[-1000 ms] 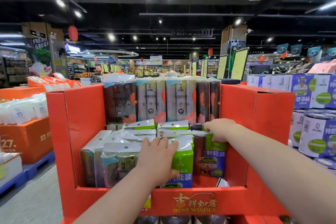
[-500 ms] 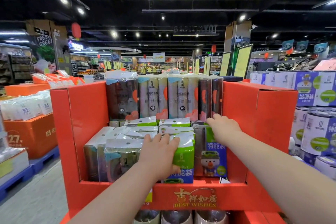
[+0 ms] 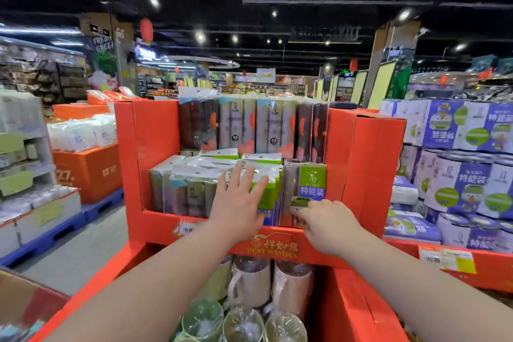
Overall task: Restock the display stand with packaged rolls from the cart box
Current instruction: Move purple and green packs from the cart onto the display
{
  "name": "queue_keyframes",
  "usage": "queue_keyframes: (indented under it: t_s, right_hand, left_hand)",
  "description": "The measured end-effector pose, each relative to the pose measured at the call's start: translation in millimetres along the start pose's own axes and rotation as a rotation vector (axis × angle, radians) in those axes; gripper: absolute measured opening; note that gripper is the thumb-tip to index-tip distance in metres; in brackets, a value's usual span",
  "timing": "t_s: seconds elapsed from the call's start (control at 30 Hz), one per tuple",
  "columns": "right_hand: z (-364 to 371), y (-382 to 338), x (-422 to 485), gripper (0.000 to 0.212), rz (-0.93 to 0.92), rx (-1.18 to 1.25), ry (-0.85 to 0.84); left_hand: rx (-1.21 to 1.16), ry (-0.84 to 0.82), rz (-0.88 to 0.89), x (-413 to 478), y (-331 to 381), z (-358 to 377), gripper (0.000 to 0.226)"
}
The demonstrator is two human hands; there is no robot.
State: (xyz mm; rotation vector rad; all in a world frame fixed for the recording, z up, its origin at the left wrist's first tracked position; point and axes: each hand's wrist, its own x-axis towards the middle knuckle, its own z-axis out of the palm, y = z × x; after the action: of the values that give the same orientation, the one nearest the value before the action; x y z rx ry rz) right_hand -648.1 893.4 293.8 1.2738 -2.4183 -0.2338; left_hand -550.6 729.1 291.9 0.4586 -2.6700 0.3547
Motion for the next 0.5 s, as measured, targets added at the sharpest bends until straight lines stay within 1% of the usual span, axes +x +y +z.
queue_keyframes:
  t_s: [0.07, 0.1, 0.17, 0.23, 0.3, 0.37, 0.5]
  right_hand:
    - [4, -10, -14, 0.031, -0.052, 0.038, 0.008]
    - [6, -17, -20, 0.031, -0.077, 0.051, 0.000]
    - [12, -33, -32, 0.031, -0.122, 0.074, -0.022]
    - [19, -52, -43, 0.030, -0.160, 0.088, -0.055]
    - [23, -72, -52, 0.028, -0.195, 0.096, -0.090]
    - [22, -94, -59, 0.031, -0.229, 0.095, -0.116]
    - [6, -151, -66, 0.034, -0.301, 0.093, -0.154]
  left_hand:
    - [-0.047, -0.007, -0.015, -26, 8, 4, 0.067]
    - [-0.062, -0.036, -0.015, -41, 11, 8, 0.061]
    - [-0.055, -0.129, -0.011, -71, 13, 19, 0.049]
    - [-0.031, -0.241, -0.022, -102, 10, 28, 0.043]
    - [-0.018, -0.333, -0.048, -130, 2, 34, 0.044]
    - [0.003, -0.385, -0.069, -156, -9, 36, 0.048]
    - [0.013, -0.377, -0.132, -209, -45, 31, 0.048]
